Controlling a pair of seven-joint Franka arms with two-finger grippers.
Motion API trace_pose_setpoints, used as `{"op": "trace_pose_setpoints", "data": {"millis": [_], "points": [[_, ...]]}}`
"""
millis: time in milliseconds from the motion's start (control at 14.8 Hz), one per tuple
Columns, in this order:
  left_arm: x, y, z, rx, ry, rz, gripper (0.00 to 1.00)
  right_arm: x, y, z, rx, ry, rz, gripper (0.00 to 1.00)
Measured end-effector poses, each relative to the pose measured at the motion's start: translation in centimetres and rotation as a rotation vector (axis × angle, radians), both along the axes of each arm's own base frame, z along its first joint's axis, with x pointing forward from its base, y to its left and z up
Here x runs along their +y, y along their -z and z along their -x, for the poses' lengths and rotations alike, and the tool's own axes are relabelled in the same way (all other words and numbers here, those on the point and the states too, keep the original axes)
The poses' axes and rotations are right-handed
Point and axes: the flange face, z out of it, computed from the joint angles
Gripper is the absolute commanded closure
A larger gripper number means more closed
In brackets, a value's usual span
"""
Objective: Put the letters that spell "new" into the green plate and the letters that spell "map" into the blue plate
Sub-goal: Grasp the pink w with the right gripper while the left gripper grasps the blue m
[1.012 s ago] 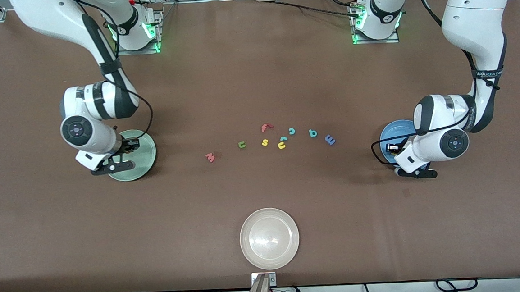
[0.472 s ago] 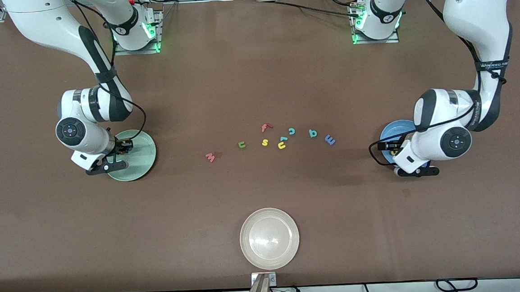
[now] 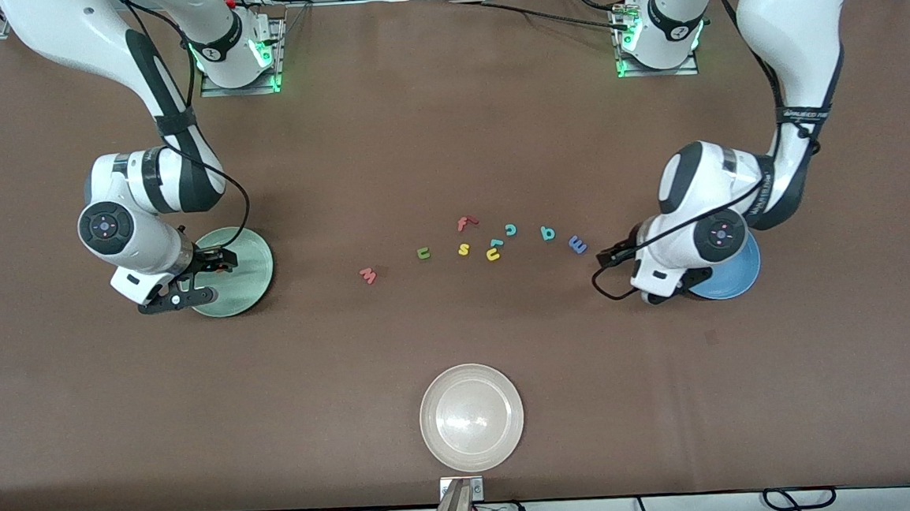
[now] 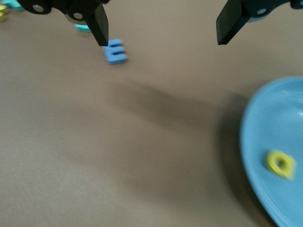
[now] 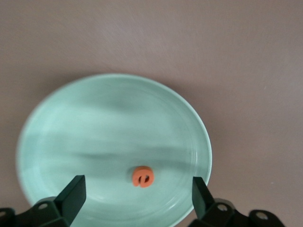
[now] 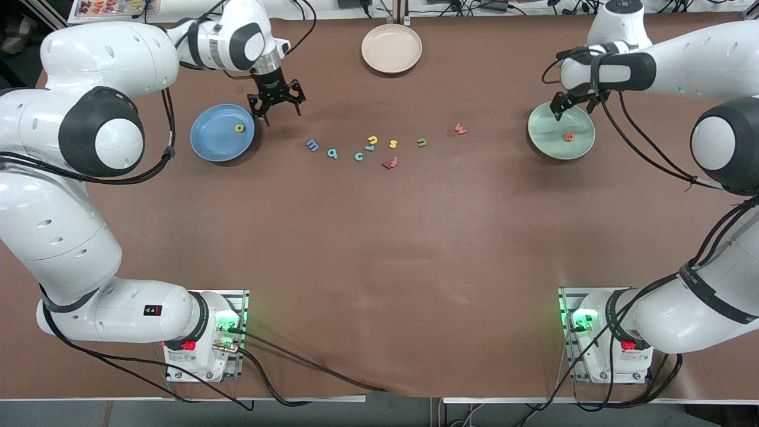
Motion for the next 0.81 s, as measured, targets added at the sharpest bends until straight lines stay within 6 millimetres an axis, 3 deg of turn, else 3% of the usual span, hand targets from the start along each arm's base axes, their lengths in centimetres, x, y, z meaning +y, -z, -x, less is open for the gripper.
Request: {"op": "trace_pose_setpoints", "data": {"millis": [202, 472, 607, 810], "points": [[-3.1, 2.4, 1.6, -0.037, -0.104, 0.007, 0.06, 6.7, -1.9, -0.3, -0.005, -0.117, -0.005, 0.0], [-4.4, 5.6, 4.1, -0.08, -0.132, 0.023, 0.23, 15.7, -2.2, -0.4, -0.036, -0.237, -0.035, 0.0], [-4.9, 6.2, 4.8, -0.078, -0.126, 0.022, 0.32, 18.9, -1.8, -0.7, -0.042, -0.267, -0.062, 0.0], [-5.2, 6.7, 5.2, -0.078, -0.124, 0.024, 0.4, 21.4, -0.3, -1.0, -0.035, -0.298, -0.073, 0.0]]}}
